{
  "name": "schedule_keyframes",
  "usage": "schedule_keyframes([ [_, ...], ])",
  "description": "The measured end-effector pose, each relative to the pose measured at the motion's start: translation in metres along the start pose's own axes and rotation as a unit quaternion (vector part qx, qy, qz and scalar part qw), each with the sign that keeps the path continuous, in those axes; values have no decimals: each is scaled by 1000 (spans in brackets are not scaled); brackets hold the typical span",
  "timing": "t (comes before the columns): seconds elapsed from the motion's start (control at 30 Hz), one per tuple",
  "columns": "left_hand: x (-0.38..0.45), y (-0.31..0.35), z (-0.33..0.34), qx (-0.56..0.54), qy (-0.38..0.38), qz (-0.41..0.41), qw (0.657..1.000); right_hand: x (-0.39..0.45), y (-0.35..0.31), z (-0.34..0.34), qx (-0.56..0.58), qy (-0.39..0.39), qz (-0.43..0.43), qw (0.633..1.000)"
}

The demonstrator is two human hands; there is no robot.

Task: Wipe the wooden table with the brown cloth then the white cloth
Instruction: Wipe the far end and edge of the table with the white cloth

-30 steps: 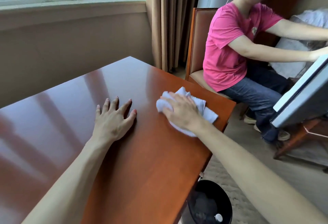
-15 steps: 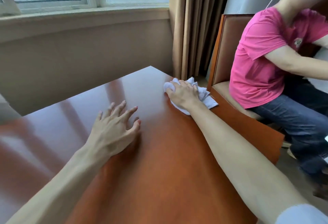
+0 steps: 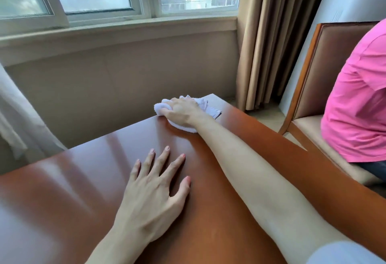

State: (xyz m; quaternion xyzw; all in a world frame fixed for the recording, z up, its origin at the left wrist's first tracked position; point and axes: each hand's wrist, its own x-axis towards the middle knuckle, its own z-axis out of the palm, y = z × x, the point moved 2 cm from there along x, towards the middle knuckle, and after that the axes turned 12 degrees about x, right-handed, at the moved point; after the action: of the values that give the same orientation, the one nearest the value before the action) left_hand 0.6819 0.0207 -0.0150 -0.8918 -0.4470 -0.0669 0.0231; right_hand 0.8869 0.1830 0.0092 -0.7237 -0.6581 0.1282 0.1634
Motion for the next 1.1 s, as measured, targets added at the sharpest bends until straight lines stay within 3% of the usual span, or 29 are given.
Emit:
schedule_keyframes([
  [0.17,1,-2,-2,-4,-7,-8,1000,-13,79,-33,34,103,105,988],
  [0.27,1,-3,-2,-9,-20,-6,1000,-62,87,-39,48,122,104,986],
  [0.53,1,-3,-1,8,-43,11,999,-282,35,-19,31,104,86,990],
  [0.7,1,-2,-4,-4,-50,7,999,-375,-59,20,55,19,-30,998],
  [0.87,4,-7,-2,-13,-48,10,999,-329,-74,23,74,12,-48,996],
  [0.97,7,-9,-1,-36,-31,7,999,-275,-32,6,53,43,-6,998],
  [1.1,4,-6,-1,-28,-16,6,999,-217,55,-33,48,118,116,985],
])
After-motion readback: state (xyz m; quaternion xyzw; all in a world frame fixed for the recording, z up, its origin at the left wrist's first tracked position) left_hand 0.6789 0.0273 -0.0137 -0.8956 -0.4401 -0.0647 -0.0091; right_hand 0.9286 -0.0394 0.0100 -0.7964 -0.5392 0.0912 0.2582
